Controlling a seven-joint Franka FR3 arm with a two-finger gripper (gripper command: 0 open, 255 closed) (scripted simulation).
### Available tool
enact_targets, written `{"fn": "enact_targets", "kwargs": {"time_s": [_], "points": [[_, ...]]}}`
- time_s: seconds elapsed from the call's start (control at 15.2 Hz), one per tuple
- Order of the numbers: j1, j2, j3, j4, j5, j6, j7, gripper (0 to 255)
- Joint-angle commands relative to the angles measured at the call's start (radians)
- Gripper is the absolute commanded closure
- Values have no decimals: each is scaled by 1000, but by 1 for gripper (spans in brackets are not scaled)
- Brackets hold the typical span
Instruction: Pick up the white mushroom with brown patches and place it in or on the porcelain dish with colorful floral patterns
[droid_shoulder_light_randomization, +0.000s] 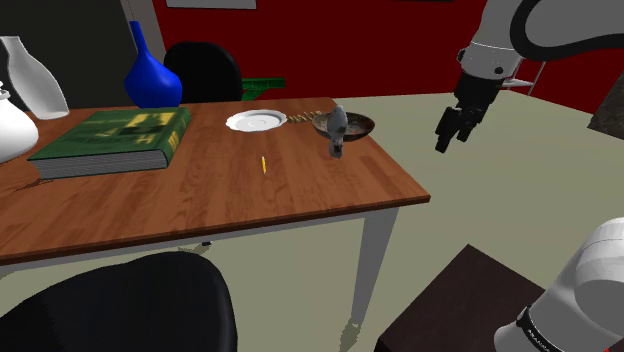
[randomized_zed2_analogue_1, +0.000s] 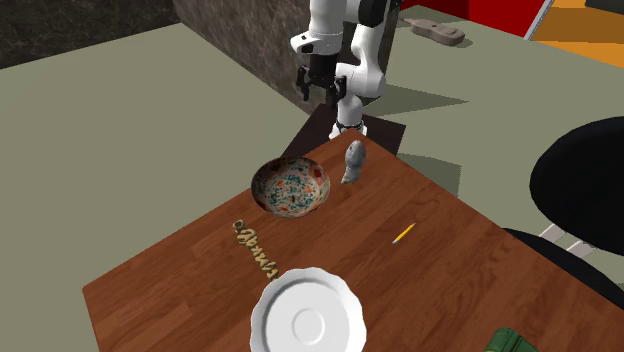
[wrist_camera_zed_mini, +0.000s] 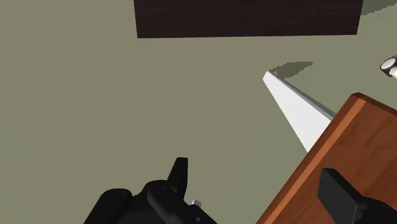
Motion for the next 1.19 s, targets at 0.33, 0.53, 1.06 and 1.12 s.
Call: {"fn": "enact_targets", "kwargs": {"time_s": [0.33,0.53,1.06,1.12], "points": [[29,128,76,112,1,65,46,0],[40,206,121,188,-9,95,74,0],[57,422,246,425,-81,135,160,0],[59,450,262,459,-95,136,172,0]]}}
